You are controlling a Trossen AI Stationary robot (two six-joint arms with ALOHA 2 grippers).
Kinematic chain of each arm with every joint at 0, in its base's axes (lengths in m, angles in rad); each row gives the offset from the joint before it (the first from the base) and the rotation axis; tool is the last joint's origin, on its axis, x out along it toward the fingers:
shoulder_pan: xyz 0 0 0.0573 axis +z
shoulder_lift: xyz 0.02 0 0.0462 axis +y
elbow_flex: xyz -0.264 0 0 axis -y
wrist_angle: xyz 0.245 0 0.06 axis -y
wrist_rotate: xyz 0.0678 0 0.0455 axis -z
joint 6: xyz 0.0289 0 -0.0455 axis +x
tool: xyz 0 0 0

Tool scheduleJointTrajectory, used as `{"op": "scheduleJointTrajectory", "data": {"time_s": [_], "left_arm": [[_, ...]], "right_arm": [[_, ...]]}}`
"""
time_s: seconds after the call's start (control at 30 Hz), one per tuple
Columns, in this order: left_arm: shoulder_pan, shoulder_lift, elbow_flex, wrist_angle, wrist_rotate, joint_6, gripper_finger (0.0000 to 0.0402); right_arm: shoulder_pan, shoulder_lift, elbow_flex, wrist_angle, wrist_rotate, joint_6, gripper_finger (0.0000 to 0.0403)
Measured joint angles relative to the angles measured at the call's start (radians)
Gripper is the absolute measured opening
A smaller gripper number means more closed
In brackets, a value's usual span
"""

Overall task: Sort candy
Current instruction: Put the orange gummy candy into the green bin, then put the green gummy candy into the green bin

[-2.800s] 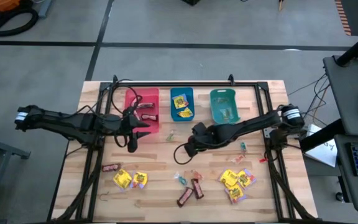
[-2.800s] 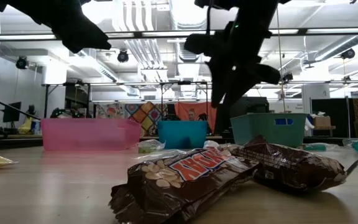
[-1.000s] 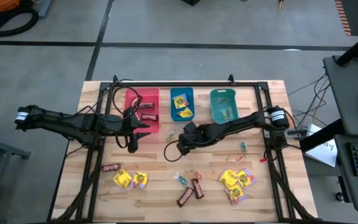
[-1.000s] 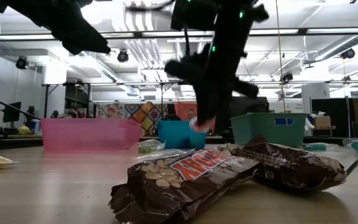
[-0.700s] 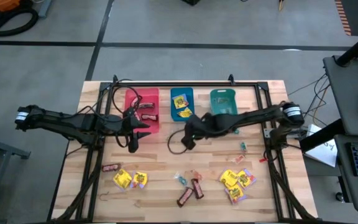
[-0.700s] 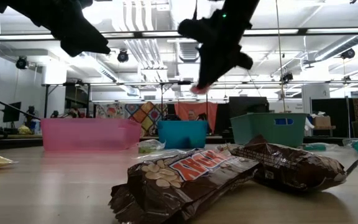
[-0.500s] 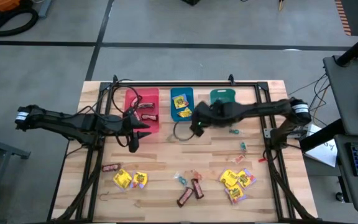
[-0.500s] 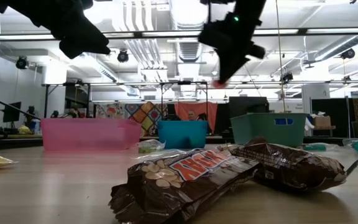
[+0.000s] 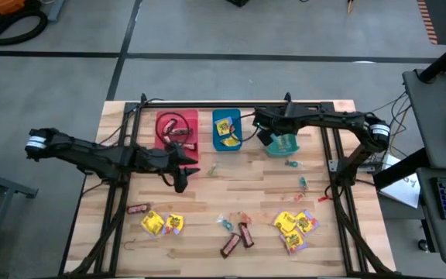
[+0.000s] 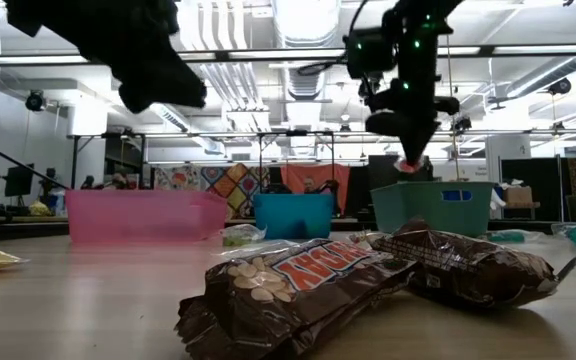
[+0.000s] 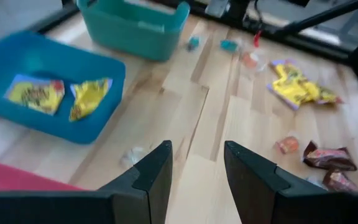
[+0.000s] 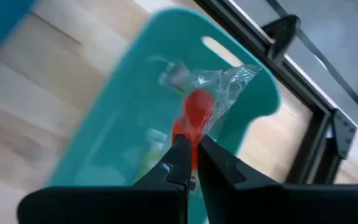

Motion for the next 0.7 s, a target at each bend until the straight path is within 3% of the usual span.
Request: {"op": "scheduleJointTrajectory", "data": {"time_s": [0.3,0.7], "left_arm": [[-0.023,0.178,0.038,0.004,0.000,-0.059,0.0130],[-0.022,0.313,0.112,0.001,0.000,-0.086,0.0130]], "right_arm": [[-0.048,0.000,-0.076,0.082,0.002,-0.082,0.0023],[-0.066,-0.006,-0.133,0.175,0.000,-0.135,0.0110]]}}
